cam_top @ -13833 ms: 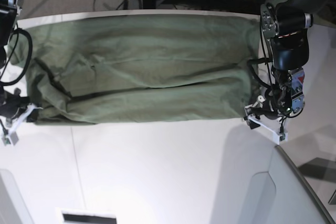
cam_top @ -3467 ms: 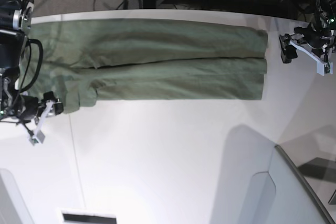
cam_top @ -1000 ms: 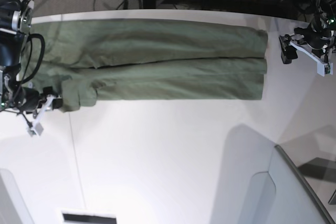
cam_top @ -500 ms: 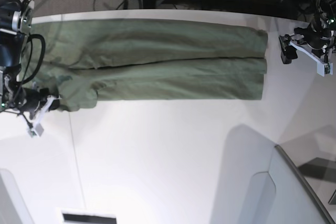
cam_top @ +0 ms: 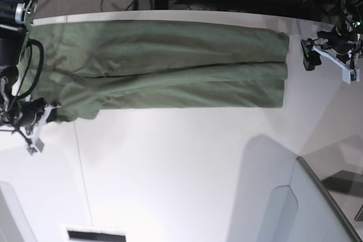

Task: Layout the t-shirt on the table in an organized manner, then fold the t-shirt properly
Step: 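Grasp the strip's ends with both grippers and pull them apart, then move the left gripper over the strip's middle and pinch the fabric, then fold the strip's end with the left gripper toward the right gripper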

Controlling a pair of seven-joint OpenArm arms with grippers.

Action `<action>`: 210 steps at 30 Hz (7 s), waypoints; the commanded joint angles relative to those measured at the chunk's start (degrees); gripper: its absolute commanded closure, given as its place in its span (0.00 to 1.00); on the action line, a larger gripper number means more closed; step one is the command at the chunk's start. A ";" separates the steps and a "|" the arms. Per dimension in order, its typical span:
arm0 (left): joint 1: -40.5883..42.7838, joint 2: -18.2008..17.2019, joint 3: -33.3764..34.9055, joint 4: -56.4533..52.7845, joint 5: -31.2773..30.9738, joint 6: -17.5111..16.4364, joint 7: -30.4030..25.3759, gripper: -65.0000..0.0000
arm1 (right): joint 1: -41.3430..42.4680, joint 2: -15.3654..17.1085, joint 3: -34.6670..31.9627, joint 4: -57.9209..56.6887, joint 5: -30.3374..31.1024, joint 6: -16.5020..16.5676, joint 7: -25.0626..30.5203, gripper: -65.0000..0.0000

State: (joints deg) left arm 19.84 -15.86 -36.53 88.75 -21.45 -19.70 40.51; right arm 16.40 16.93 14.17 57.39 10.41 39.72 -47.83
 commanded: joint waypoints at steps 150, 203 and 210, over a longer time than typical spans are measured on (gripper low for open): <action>-13.29 21.53 41.33 -7.12 22.29 16.76 -6.36 1.00 | -34.47 -8.80 16.11 44.99 0.35 0.28 -3.02 0.33; -16.54 21.62 63.57 -7.56 22.38 16.67 -6.09 0.15 | -34.29 -8.71 16.02 43.41 0.44 0.28 -2.94 0.33; -14.87 20.74 65.15 -1.23 22.73 16.76 -6.01 0.16 | -34.38 -8.71 16.02 43.41 0.44 0.28 -2.85 0.33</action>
State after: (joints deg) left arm 5.43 4.69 28.64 86.43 1.32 -2.96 35.35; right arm -18.13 7.40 30.00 99.98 10.28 39.97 -51.55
